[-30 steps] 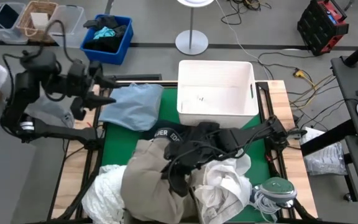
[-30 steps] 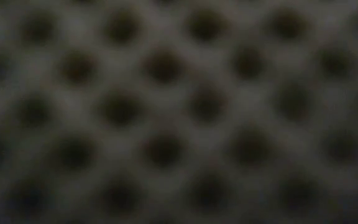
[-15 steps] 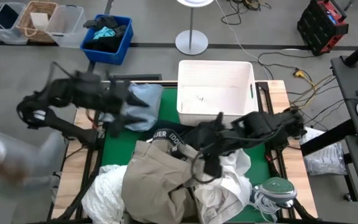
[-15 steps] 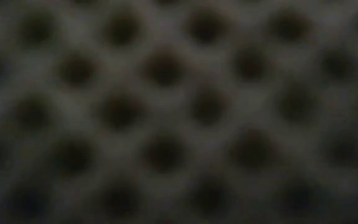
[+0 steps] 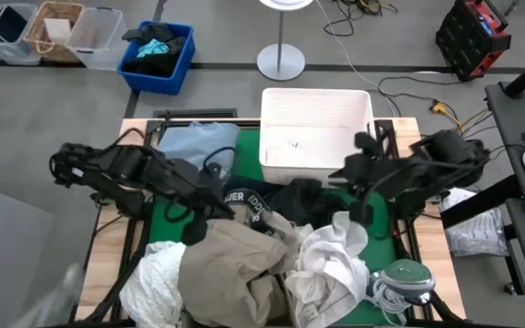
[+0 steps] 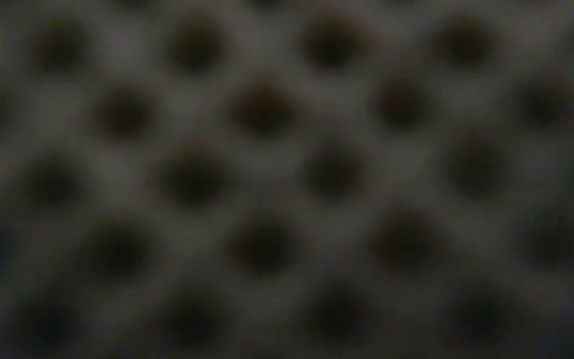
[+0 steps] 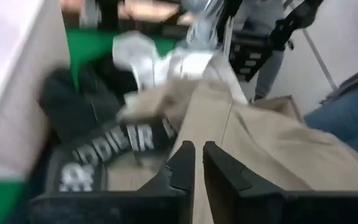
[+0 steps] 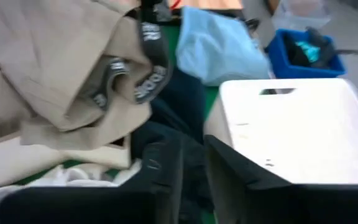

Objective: Sort clothes
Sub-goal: Put the brown pants into the gray laundry organizer

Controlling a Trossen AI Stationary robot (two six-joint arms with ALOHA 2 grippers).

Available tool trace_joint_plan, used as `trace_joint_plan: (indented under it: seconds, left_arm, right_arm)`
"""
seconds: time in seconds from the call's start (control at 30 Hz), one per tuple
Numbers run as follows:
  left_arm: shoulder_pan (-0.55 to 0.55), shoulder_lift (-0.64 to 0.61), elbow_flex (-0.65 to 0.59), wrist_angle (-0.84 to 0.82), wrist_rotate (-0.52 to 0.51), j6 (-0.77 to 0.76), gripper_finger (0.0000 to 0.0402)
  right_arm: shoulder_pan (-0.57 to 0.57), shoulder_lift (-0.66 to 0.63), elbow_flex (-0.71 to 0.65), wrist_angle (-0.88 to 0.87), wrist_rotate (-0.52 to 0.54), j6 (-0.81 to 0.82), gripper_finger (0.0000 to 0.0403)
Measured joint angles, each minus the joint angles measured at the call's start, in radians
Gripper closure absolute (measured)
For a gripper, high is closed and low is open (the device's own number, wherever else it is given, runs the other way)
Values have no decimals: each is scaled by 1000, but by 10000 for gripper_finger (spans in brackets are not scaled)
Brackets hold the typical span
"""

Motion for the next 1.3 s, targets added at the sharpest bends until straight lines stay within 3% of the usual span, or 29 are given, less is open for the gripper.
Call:
trace_joint_plan:
  seconds: [0.13, 0.27, 0.57, 0.77, 1.3]
  left_arm:
    - [-41, 29, 0, -89, 101, -143, 400]
    - [-94, 75, 0, -166, 176, -267, 401]
    - [-113, 230, 0, -159, 118, -244, 401]
    - [-115, 304, 0, -72, 292, -198, 402]
    - [-136, 498, 0, -55, 535, -113, 401]
  right_arm:
    - [-9, -69, -73, 27, 25, -22, 387]
    - [-13, -127, -179, 89, 26, -18, 390]
    - [-15, -240, -490, 351, 52, -5, 390]
    - [-25, -279, -634, 452, 60, 53, 390]
    - [-51, -281, -686, 472, 104, 108, 390]
